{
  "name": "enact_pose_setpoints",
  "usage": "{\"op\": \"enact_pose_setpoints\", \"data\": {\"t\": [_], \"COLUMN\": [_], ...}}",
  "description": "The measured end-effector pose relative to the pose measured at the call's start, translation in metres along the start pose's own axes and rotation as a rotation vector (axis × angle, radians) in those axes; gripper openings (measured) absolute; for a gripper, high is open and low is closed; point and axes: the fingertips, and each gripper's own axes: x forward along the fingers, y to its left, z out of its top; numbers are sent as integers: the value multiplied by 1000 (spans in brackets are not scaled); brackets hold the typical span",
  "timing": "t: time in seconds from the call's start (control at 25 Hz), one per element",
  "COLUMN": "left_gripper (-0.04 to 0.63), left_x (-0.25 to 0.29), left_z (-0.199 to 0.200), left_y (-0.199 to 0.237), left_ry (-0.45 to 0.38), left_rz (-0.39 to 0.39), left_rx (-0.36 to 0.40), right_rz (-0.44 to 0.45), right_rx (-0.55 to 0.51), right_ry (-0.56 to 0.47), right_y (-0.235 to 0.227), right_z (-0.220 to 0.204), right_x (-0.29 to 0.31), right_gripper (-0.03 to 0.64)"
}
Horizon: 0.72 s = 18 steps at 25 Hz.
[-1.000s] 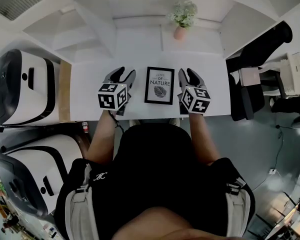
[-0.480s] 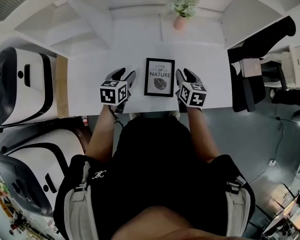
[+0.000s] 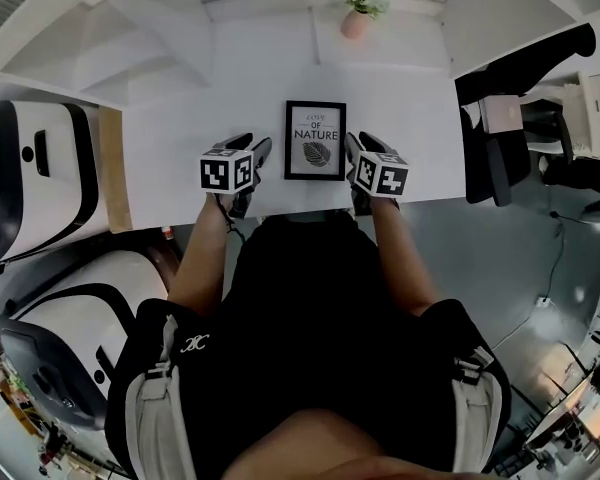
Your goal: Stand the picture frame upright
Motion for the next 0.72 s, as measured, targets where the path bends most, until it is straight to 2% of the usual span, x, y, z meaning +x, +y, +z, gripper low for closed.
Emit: {"op": "enact_pose_setpoints", "data": {"t": [0.28,0.48,0.72], "left_gripper": [198,198,198], "left_x": [22,31,39], "left_z": [-5,-6,-13], "left_y": [6,0,3], "left_ry": [33,56,81], "left_rz": [-74,-176,-188], "left_rx": [-81,-146,-163], "right_rz": [3,6,-11], "right_rx": [18,22,10], "right_ry": [87,138,203], "right_y": [-2,-6,-8], "right_z": [-11,-16,-23], "right_x": [21,35,51], "right_gripper": [117,117,117]}}
